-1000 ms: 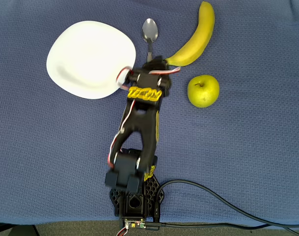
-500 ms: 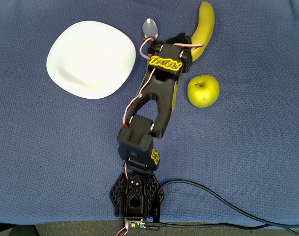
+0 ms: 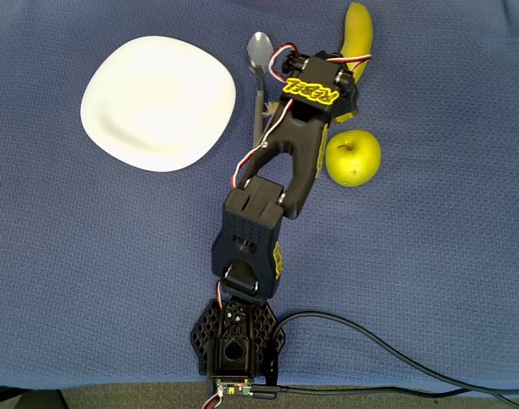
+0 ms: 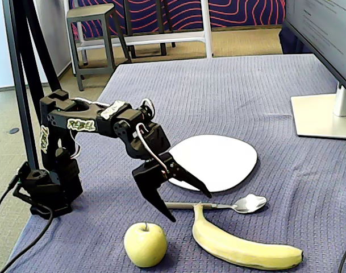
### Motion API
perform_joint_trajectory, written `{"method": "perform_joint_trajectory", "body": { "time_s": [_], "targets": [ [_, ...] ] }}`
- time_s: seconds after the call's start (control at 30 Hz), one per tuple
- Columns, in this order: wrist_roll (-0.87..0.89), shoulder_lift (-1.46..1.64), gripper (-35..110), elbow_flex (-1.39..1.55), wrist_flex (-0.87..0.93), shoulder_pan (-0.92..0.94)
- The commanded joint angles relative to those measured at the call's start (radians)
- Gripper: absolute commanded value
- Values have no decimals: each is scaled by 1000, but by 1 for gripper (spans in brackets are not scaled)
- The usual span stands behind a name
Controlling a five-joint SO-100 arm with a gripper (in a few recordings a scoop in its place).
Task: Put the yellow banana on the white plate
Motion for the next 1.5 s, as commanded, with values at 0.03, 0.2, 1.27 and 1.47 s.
{"method": "perform_joint_trajectory", "body": {
  "time_s": [0.03, 0.2, 1.27, 1.47],
  "targets": [
    [-143, -55, 33, -166, 41, 28],
    [-261, -156, 32, -324, 112, 43],
    [-373, -391, 35, -509, 133, -72],
    [-394, -413, 37, -540, 133, -81]
  ]
}}
